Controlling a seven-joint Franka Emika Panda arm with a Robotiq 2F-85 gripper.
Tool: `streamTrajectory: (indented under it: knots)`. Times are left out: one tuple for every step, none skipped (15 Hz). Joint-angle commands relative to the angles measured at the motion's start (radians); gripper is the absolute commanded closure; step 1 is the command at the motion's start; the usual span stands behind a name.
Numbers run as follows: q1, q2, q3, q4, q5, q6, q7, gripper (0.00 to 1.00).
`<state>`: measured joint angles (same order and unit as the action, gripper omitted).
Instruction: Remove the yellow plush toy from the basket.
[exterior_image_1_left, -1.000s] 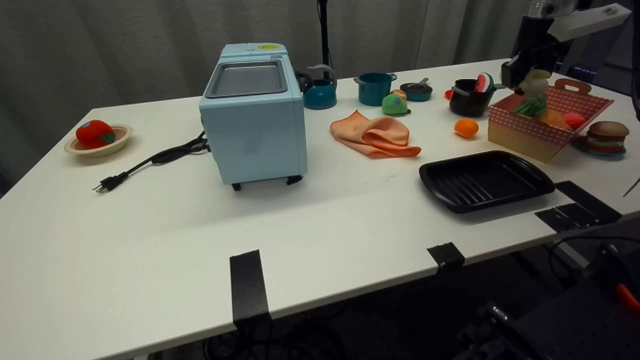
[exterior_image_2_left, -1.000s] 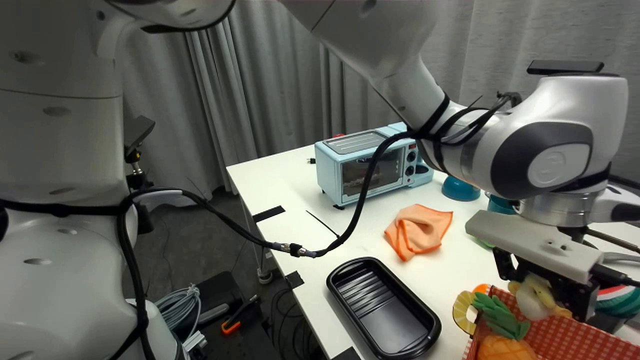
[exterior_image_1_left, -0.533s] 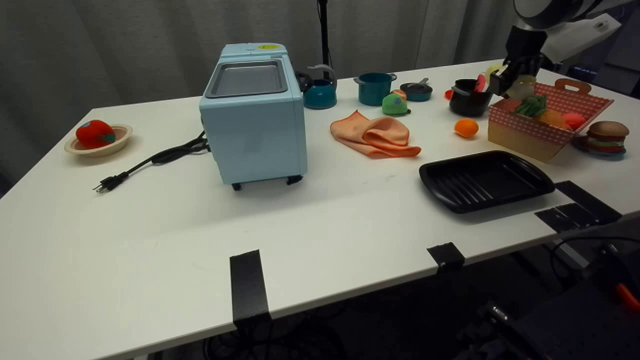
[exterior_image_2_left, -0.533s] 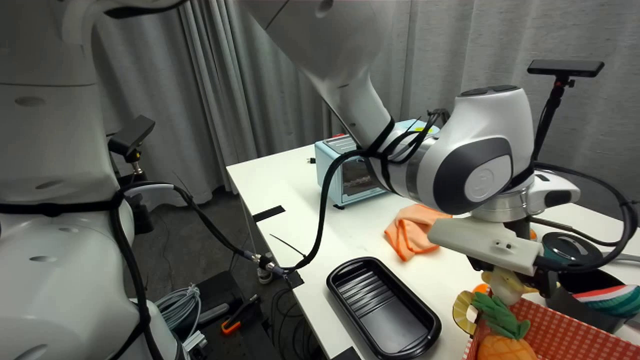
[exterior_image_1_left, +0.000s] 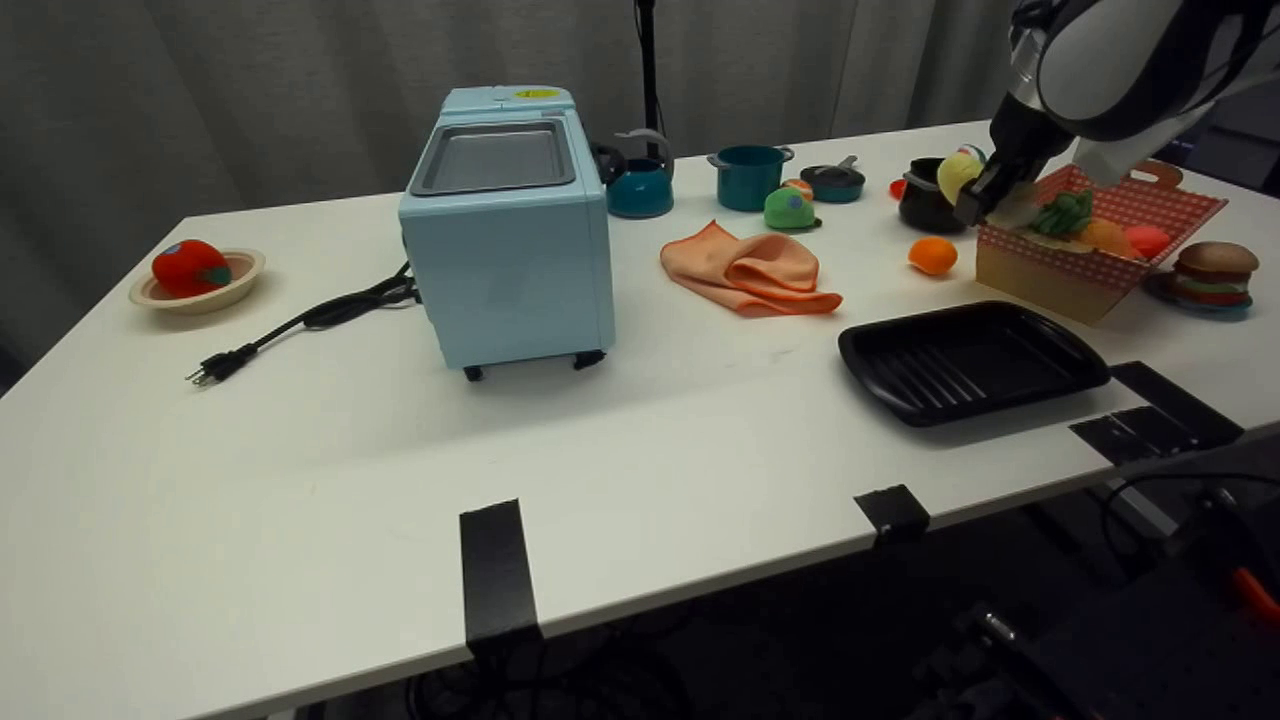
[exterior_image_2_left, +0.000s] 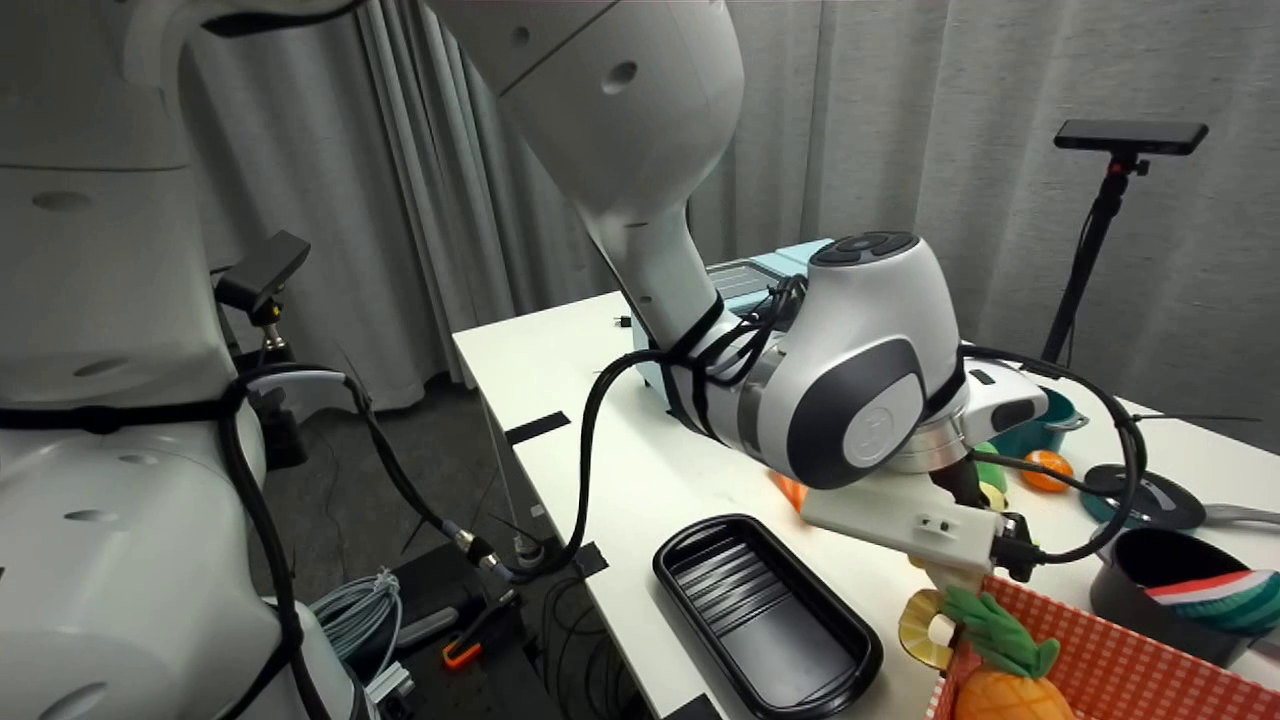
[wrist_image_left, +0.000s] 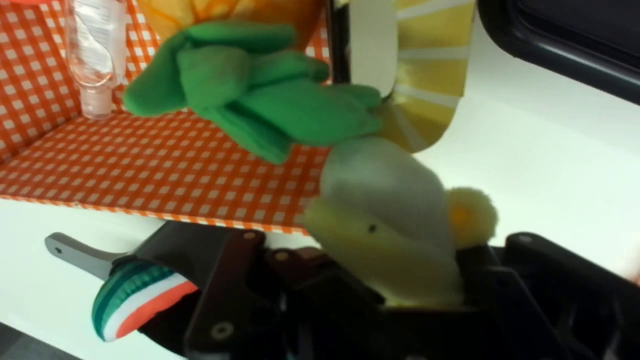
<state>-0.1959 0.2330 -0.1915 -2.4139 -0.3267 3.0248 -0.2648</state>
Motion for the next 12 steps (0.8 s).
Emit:
streamTrajectory:
  knots:
    - [0.003,-0.03,0.001,-0.061,-0.011,0.075,-0.045,0.74]
    - [0.003,-0.029,0.0,-0.066,-0.011,0.088,-0.049,0.67]
    - [0.001,-0.028,0.002,-0.07,-0.008,0.1,-0.055,0.6]
    - [0.0,-0.028,0.002,-0.074,-0.008,0.112,-0.06,0.53]
    - [-0.002,-0.028,0.003,-0.078,-0.006,0.125,-0.064,0.44]
    - [-0.002,-0.027,0.002,-0.079,-0.006,0.136,-0.065,0.38]
    - [-0.002,-0.026,0.002,-0.081,-0.005,0.147,-0.066,0.28]
    - [-0.008,-0.025,0.01,-0.087,0.0,0.168,-0.069,0.22]
    - [-0.013,-0.026,0.016,-0.092,0.003,0.183,-0.071,0.13]
    - [-0.016,-0.027,0.019,-0.096,0.004,0.194,-0.072,0.07]
    - [-0.037,-0.029,0.039,-0.099,-0.001,0.204,-0.071,0.0]
    - [-0.048,-0.03,0.052,-0.103,0.0,0.215,-0.071,0.0]
